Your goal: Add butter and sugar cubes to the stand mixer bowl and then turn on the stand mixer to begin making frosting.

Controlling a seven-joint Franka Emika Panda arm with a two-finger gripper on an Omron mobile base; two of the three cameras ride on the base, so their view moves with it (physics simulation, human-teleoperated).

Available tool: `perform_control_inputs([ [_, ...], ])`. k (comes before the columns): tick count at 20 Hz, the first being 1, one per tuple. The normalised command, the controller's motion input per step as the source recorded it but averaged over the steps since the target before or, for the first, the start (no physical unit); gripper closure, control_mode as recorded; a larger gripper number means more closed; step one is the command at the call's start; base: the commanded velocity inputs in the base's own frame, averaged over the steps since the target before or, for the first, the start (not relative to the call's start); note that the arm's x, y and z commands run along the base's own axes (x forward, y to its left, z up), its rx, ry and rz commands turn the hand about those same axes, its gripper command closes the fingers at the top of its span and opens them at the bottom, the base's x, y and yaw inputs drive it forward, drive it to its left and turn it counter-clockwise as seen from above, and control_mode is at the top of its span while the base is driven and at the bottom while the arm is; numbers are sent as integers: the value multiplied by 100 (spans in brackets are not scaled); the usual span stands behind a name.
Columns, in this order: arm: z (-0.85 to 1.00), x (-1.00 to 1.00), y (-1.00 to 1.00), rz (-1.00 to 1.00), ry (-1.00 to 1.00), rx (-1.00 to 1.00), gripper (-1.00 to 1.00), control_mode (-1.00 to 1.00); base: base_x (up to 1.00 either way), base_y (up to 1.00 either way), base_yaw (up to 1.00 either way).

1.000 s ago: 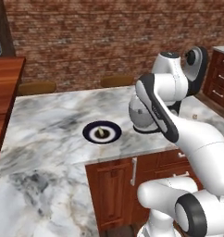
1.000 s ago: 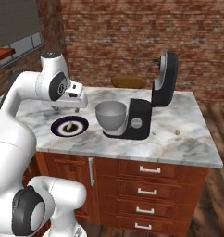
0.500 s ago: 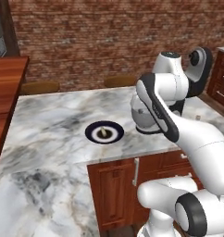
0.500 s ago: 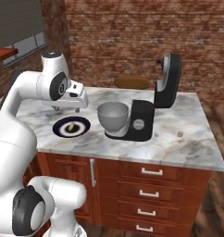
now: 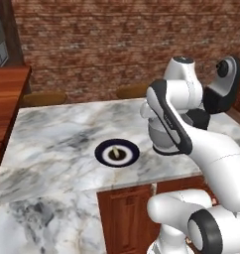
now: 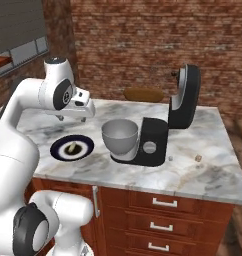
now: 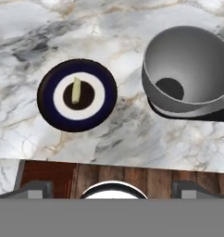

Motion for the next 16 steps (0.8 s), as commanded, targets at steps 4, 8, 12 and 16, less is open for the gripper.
perform_control_inputs([
  [4, 0, 0, 0, 0, 0, 0, -100, 100, 64, -14, 5],
  [8, 0, 0, 0, 0, 0, 0, -100, 100, 49, -9, 1],
  [12, 0, 0, 0, 0, 0, 0, -100, 100, 50, 0, 0],
  [16, 0, 0, 0, 0, 0, 0, -100, 100, 41, -6, 1],
])
